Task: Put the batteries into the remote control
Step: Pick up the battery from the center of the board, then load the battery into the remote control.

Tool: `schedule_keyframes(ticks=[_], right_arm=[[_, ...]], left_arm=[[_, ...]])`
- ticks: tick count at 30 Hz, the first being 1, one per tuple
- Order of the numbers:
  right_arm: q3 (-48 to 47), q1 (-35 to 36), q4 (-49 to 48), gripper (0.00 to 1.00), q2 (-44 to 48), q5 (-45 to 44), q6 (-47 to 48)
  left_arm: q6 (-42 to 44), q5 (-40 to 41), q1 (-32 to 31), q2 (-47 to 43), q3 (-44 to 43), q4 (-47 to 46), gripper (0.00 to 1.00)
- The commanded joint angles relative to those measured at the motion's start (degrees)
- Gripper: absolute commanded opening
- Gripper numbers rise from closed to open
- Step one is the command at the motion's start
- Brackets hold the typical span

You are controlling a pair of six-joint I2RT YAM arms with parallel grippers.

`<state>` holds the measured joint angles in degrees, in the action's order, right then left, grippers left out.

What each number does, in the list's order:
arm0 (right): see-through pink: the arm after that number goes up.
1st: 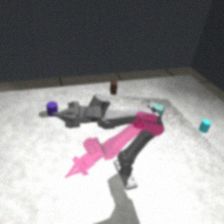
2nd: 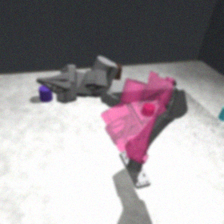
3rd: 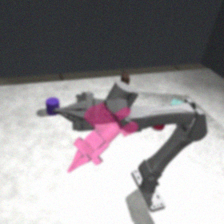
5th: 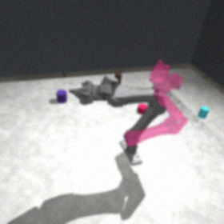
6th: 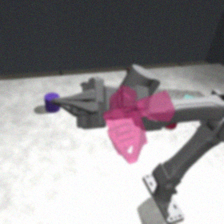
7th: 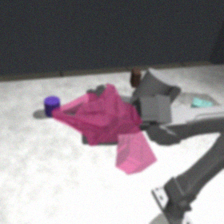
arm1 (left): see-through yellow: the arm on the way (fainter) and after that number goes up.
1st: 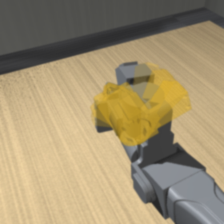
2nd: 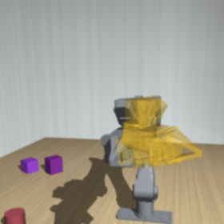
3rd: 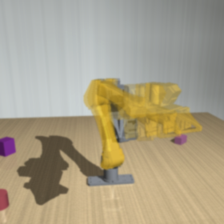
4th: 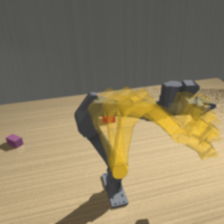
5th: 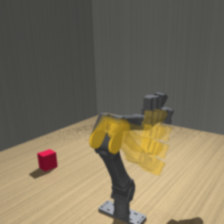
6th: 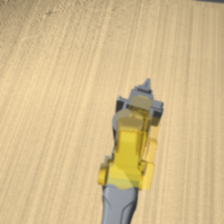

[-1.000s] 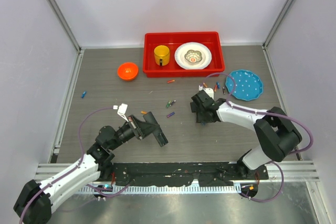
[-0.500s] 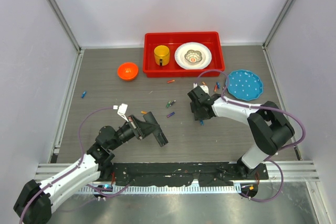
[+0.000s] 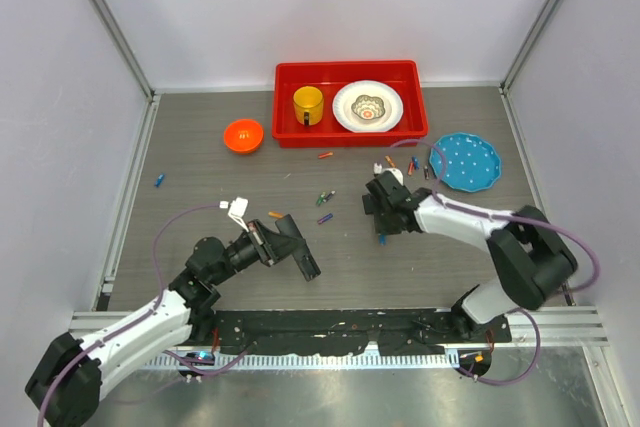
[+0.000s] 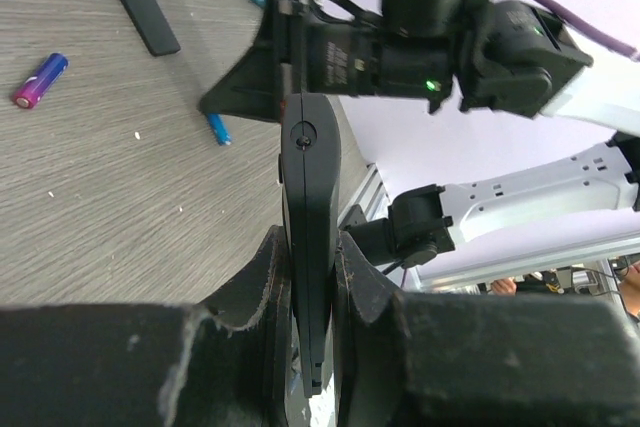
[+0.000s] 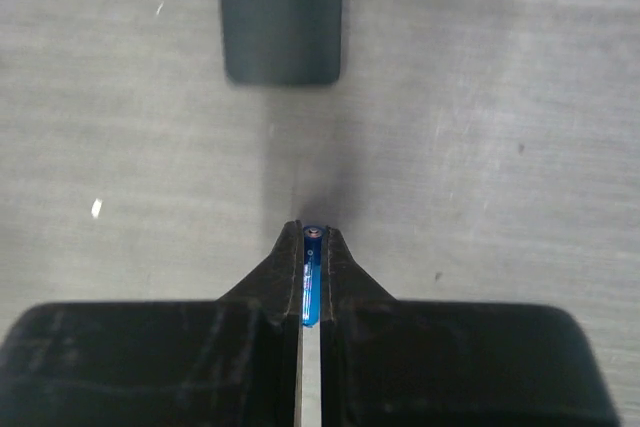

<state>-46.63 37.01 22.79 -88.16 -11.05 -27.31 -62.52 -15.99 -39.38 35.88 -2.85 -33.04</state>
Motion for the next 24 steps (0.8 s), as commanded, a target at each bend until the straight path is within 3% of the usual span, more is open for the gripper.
schedule_keyframes(ticks=[1, 4, 10, 17, 24], right_arm=[[4.4, 4.9, -6.9, 0.01, 18.6, 2.1, -4.1], [5.0, 15.2, -12.9, 0.01, 28.3, -5.5, -5.2], [-0.4, 31.2, -10.5, 0.01, 26.7, -17.0, -2.8], [1.8, 38.7, -12.6, 0.01, 26.5, -22.2, -1.3], [3.3, 40.9, -16.5, 0.01, 27.3, -25.9, -0.1]], left_arm=[[0.6, -0.3, -0.2, 3.0, -0.4, -4.7, 0.00], [0.2, -1.1, -0.2, 7.0, -1.9, -8.0, 0.00], [-3.1, -2.5, -0.3, 17.7, -3.7, -20.5, 0.00], [-9.0, -2.8, -0.2, 28.5, -4.3, -34.6, 0.00], [-14.8, -5.4, -0.3, 40.0, -6.4, -47.8, 0.00]])
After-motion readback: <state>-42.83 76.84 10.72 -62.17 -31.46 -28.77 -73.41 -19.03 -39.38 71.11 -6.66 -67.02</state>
